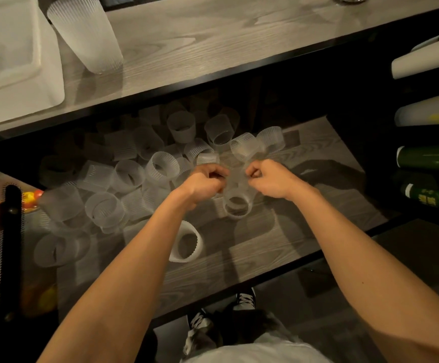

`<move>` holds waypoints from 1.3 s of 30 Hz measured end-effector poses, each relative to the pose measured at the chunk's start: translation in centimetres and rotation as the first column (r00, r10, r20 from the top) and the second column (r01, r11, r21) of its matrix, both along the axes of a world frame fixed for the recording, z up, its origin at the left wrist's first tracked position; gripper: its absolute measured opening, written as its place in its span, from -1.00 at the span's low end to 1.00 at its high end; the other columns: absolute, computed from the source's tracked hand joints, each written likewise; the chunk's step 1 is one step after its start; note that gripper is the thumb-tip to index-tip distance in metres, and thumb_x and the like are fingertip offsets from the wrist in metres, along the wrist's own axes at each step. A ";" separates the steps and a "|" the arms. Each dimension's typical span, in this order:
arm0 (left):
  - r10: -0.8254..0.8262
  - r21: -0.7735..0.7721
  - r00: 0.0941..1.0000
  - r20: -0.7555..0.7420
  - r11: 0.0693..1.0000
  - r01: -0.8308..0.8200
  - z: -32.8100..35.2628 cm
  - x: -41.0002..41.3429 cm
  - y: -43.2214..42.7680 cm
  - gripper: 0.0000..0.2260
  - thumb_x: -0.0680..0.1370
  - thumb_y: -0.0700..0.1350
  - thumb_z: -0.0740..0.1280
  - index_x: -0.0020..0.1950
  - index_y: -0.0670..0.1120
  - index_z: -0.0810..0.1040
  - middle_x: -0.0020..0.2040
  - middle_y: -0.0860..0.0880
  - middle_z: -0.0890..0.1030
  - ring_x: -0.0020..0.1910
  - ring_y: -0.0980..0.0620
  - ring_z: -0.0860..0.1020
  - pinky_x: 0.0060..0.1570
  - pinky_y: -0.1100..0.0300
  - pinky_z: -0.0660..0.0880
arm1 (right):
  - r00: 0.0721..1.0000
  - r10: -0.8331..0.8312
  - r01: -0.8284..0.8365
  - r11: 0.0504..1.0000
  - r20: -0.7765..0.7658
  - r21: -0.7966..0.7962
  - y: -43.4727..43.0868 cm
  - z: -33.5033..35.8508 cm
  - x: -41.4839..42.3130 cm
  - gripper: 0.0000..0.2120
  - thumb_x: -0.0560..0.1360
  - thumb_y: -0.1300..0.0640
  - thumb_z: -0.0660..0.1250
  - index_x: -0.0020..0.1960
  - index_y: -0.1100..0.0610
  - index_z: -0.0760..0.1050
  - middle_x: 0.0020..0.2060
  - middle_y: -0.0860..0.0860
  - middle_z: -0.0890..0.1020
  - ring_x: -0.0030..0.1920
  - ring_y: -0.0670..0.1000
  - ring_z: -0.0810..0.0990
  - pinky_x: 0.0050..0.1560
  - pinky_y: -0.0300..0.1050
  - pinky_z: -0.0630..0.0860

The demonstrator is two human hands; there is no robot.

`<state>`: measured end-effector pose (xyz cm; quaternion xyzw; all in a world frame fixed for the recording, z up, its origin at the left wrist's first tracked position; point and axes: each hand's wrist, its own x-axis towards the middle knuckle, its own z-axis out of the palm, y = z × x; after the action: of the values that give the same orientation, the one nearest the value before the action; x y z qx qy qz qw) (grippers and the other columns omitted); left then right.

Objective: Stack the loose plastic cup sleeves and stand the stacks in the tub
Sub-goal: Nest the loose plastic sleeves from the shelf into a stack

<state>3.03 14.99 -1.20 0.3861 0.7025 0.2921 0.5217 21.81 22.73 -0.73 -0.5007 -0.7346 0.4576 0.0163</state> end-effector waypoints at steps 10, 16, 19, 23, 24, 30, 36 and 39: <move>-0.074 0.068 0.974 -0.212 0.994 0.090 -1.5 0.8 -1.2 -0.77 0.57 -0.33 0.31 0.17 -0.13 0.64 -0.06 0.00 0.61 -0.18 0.10 0.58 -0.32 0.49 0.48 | 0.996 -0.028 0.026 0.999 0.083 0.026 -1.9 -2.0 0.3 -0.74 0.50 0.27 0.34 0.16 0.09 0.59 -0.08 0.05 0.68 -0.07 0.02 0.65 0.00 -0.10 0.58; -0.047 0.098 0.961 -0.273 0.992 0.077 -2.2 0.6 -0.9 -0.80 0.54 -0.28 0.39 0.14 -0.11 0.66 0.00 0.01 0.65 -0.04 0.07 0.61 -0.20 0.47 0.49 | 0.991 0.004 -0.021 0.992 0.131 0.124 -2.0 -2.3 -0.3 -0.76 0.53 0.28 0.27 0.15 0.13 0.58 -0.01 0.07 0.65 0.02 0.08 0.61 0.07 -0.07 0.55; -0.003 0.113 0.965 -0.261 0.993 0.034 -2.6 0.2 -0.8 -0.84 0.52 -0.23 0.44 0.04 -0.02 0.66 -0.03 0.07 0.66 -0.02 0.06 0.64 -0.04 0.25 0.58 | 0.993 -0.029 0.012 0.989 0.113 0.144 -1.7 -2.8 -0.4 -0.77 0.53 0.27 0.29 0.16 0.11 0.58 -0.02 0.05 0.65 0.02 0.06 0.61 0.12 -0.04 0.56; -0.062 0.046 0.950 -0.305 0.996 0.079 -2.7 0.5 -0.7 -0.84 0.51 -0.25 0.43 0.04 -0.03 0.64 -0.08 0.09 0.63 -0.07 0.11 0.61 -0.15 0.38 0.49 | 0.971 0.061 -0.085 0.992 0.231 0.098 -1.3 -2.9 -0.7 -0.82 0.56 0.18 0.31 0.16 0.08 0.52 -0.05 0.05 0.62 -0.02 0.10 0.60 0.10 -0.03 0.56; -0.050 0.040 0.940 -0.338 0.997 0.067 -2.8 0.5 -0.5 -0.85 0.51 -0.24 0.42 0.01 -0.01 0.63 -0.09 0.09 0.63 -0.07 0.10 0.62 -0.13 0.37 0.50 | 0.959 0.080 -0.109 0.990 0.271 0.093 -1.1 -3.0 -0.9 -0.81 0.57 0.12 0.31 0.18 0.06 0.50 -0.04 0.04 0.61 0.00 0.10 0.60 0.13 0.00 0.56; 0.049 -0.114 0.787 -0.615 0.982 -0.151 -0.7 -1.0 0.3 -0.76 0.53 -0.08 0.37 0.20 -0.04 0.58 0.10 -0.06 0.63 0.12 -0.12 0.61 0.08 0.03 0.59 | 0.960 0.122 -0.168 0.971 0.254 0.168 -0.9 -2.5 -3.9 -0.82 0.55 0.22 0.25 0.13 0.13 0.52 0.01 0.11 0.62 0.06 0.17 0.60 0.17 0.09 0.55; -0.252 -0.388 0.705 -0.663 0.921 -0.036 -0.8 -1.0 -0.3 -0.57 0.54 0.00 0.41 0.37 -0.10 0.47 0.27 -0.13 0.56 0.24 -0.17 0.55 0.17 -0.01 0.55 | 0.885 0.281 -0.314 0.949 0.371 0.028 -1.9 -3.6 -7.6 -0.62 0.58 0.17 0.26 0.39 0.06 0.42 0.34 0.16 0.47 0.32 0.24 0.47 0.37 0.14 0.41; -0.230 -0.390 0.760 -0.608 0.920 -0.034 -1.3 -1.3 -0.8 -0.56 0.56 -0.03 0.39 0.40 -0.11 0.43 0.31 -0.14 0.54 0.28 -0.18 0.53 0.22 -0.02 0.52 | 0.903 0.280 -0.297 0.955 0.325 0.003 -2.3 -3.8 -8.1 -0.57 0.59 0.18 0.29 0.45 0.06 0.39 0.36 0.15 0.47 0.34 0.21 0.47 0.38 0.15 0.41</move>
<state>1.71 14.14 -2.47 0.3914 0.8593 -0.0272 0.3283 13.72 20.46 -4.55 -0.4536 -0.8050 0.3481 -0.1583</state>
